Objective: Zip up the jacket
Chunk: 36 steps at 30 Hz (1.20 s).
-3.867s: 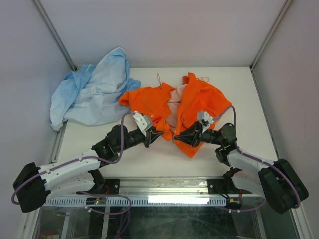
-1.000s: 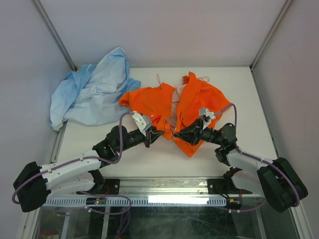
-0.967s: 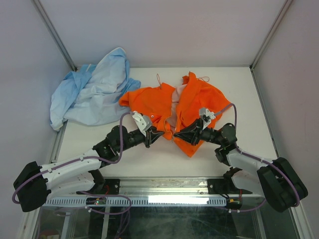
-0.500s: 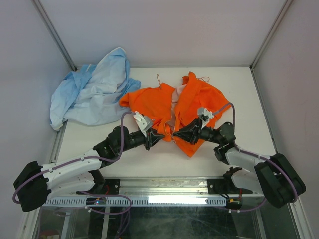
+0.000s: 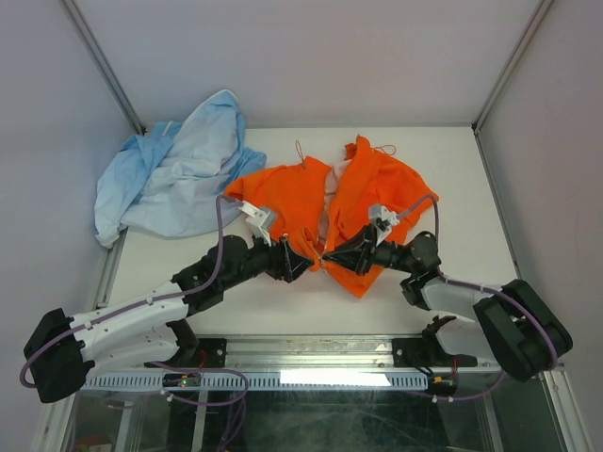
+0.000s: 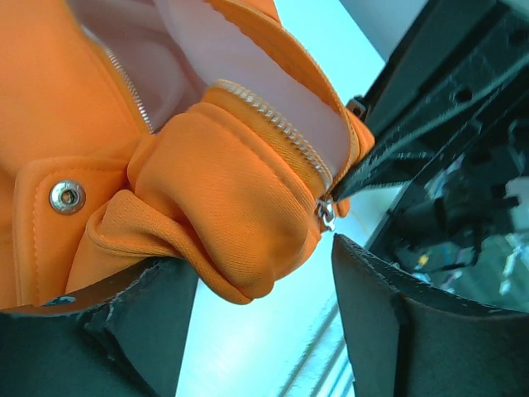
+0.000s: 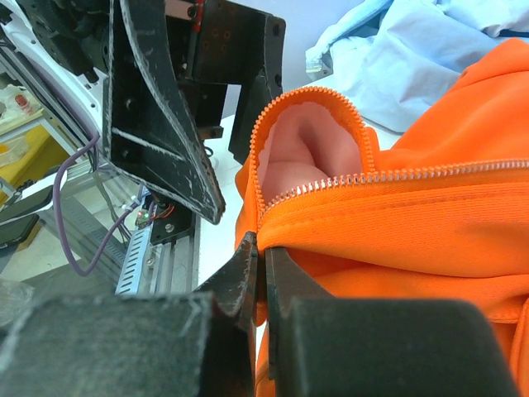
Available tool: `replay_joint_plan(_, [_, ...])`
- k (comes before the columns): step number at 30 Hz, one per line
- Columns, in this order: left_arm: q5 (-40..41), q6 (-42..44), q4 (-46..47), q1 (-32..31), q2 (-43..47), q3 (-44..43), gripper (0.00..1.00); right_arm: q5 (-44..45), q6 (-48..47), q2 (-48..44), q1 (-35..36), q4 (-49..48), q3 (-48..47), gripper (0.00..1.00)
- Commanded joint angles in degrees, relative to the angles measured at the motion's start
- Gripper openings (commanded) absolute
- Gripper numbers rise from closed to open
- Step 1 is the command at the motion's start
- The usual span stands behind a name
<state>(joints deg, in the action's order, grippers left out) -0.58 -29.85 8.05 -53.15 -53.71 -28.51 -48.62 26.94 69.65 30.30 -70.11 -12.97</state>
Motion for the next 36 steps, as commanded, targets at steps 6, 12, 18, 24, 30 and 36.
replay_joint_plan(6, [0.7,-26.2,1.2,0.2,2.6,0.9,0.70,2.0,2.9,5.1,3.3,-12.9,-2.4,0.00])
replay_joint_plan(12, [1.6,-33.2,10.2,0.2,3.3,5.8,0.68,2.8,4.8,8.2,4.5,-18.0,-2.0,0.00])
replay_joint_plan(18, [0.5,-32.3,11.5,0.2,3.7,6.0,0.62,3.6,4.8,8.4,4.8,-18.4,-1.6,0.00])
replay_joint_plan(24, [-1.0,-30.4,9.5,0.2,3.3,4.7,0.48,4.1,4.7,8.5,4.8,-18.4,-1.7,0.00])
replay_joint_plan(30, [-2.4,-27.5,5.4,0.2,2.2,2.0,0.51,4.3,4.3,8.1,4.8,-17.5,-2.1,0.00])
replay_joint_plan(36, [-4.3,-24.5,2.4,0.2,1.2,0.0,0.46,4.3,3.7,8.0,4.8,-16.6,-2.4,0.00])
